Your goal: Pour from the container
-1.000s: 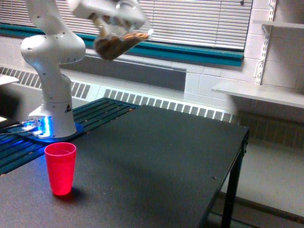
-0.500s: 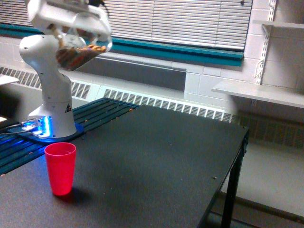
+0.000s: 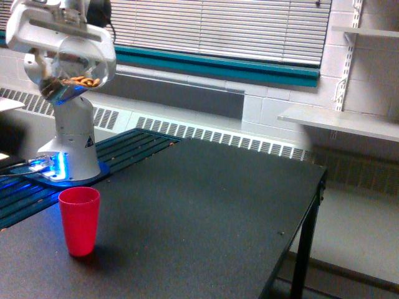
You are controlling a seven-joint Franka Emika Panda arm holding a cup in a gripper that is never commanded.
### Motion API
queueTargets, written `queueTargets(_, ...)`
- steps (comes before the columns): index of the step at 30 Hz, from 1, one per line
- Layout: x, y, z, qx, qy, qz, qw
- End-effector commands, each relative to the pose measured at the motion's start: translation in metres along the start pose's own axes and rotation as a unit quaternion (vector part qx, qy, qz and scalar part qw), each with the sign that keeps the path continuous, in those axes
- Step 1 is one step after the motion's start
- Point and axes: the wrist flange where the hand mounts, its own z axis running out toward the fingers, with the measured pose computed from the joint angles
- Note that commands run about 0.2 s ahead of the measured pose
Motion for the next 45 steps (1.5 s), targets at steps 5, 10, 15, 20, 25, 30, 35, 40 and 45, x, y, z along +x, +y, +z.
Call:
queueTargets(5, -0.024, 0.025, 0.002, -0.031, -0.013, 0.002, 0.9994)
queueTargets(10, -0.035, 0.033, 0.005, -0.041, -0.017, 0.004, 0.9990)
queueTargets(15, -0.045, 0.037, 0.008, -0.049, -0.025, 0.001, 0.9985)
queueTargets(20, -0.050, 0.043, 0.010, -0.059, -0.028, -0.006, 0.9978)
queueTargets(25, -0.054, 0.049, 0.013, -0.069, -0.025, -0.013, 0.9972)
queueTargets(30, -0.064, 0.055, 0.021, -0.077, -0.036, -0.013, 0.9963)
queueTargets(35, -0.069, 0.059, 0.027, -0.085, -0.037, -0.022, 0.9954)
queueTargets(40, -0.074, 0.061, 0.031, -0.093, -0.045, -0.026, 0.9943)
queueTargets(45, -0.076, 0.061, 0.034, -0.099, -0.049, -0.028, 0.9934)
